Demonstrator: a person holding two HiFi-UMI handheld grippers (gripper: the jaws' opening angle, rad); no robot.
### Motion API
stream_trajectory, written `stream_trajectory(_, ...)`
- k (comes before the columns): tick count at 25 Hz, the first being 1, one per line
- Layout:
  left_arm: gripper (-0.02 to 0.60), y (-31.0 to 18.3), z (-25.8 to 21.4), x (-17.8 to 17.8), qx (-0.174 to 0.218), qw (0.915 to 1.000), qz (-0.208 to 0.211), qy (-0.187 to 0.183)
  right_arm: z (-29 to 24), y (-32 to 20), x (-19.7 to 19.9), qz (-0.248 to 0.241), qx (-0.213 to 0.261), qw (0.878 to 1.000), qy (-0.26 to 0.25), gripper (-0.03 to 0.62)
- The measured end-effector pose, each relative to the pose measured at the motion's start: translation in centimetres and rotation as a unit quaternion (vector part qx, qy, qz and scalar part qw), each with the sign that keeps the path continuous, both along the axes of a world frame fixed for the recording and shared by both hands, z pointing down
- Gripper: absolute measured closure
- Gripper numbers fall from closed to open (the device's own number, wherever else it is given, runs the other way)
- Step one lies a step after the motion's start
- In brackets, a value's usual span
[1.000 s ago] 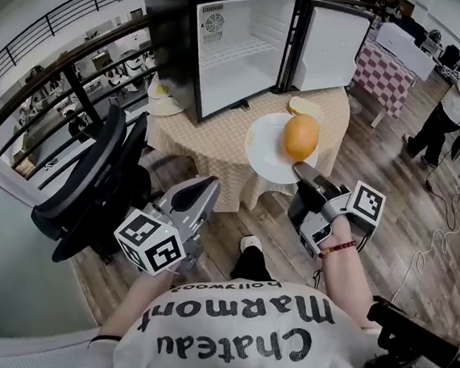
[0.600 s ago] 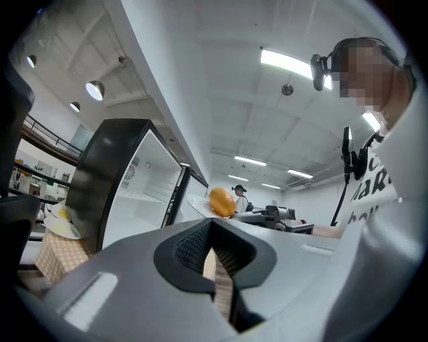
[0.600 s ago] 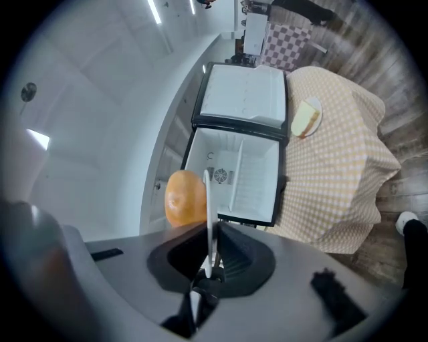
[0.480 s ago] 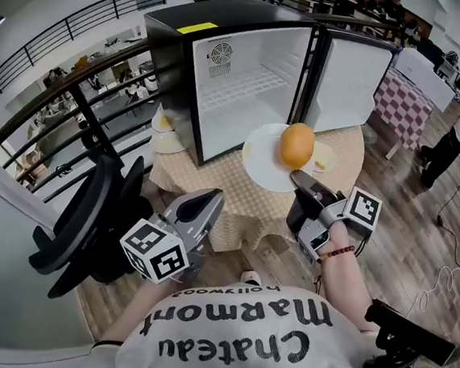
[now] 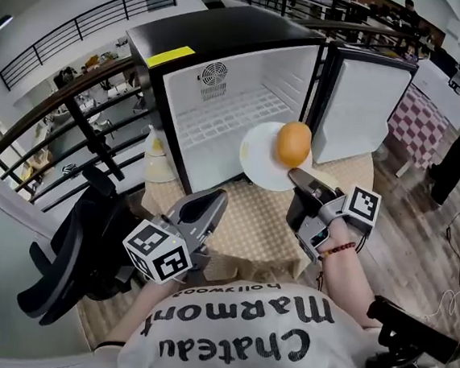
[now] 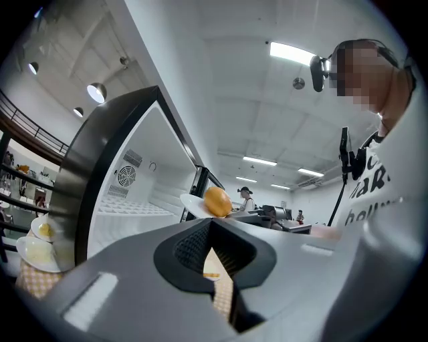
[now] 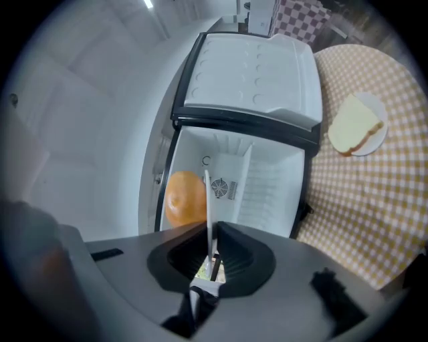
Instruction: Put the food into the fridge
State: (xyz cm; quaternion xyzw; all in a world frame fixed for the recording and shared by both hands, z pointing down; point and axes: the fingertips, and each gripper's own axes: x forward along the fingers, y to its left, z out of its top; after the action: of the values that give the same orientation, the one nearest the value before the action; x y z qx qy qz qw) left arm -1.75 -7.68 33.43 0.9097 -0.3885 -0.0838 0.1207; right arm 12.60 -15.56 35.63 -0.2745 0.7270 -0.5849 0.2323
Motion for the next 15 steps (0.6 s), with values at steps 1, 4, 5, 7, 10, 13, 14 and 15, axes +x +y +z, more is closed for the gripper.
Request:
stream_trajectory(1,0.577,-0.9,0.4,0.0,0.000,1.0000,-0.003,-0.001,0.4,-1.1,-0.1,-0.004,0.000,1.000,0.002,0.560)
stream_trajectory(4,0.577,-2.7,1.9,-0.1,-0.008,0.9998,-0.015,0.003,1.6,-3.3,-0.5,-0.014,-0.004,1.000,0.002,0.560)
stream_trajectory(5,0.577,-3.2,2.2,0.0,-0.011,0.9998,-0.016,0.004,1.9,-3.9,-0.6,-0.016,-0.007,1.000,-0.002,0.560)
stream_trajectory(7,0.577,-4.3,2.6,0.4,-0.014,0.9998,-0.013,0.002,2.2,-5.2,-0.8,-0.019,-0.016,1.000,-0.011,0.560)
stream_trajectory(10,0.577,-5.6,3.0,1.1,-0.008,0.9998,-0.014,-0.007,2.3,-6.9,-1.0,-0.024,-0.026,0.999,-0.030,0.560)
stream_trajectory(13,0.577,-6.6,3.5,2.1,0.022,0.9990,-0.029,-0.026,2.9,-8.2,-0.9,-0.031,-0.025,0.999,-0.030,0.560)
stream_trajectory(14,0.577,-7.0,3.8,2.2,0.029,0.9984,-0.038,-0.030,3.2,-8.8,-1.0,-0.033,-0.026,0.999,-0.027,0.560)
stream_trajectory(15,0.577,-7.6,4.1,2.2,0.029,0.9979,-0.047,-0.033,3.5,-9.5,-1.2,-0.037,-0.028,0.999,-0.025,0.560)
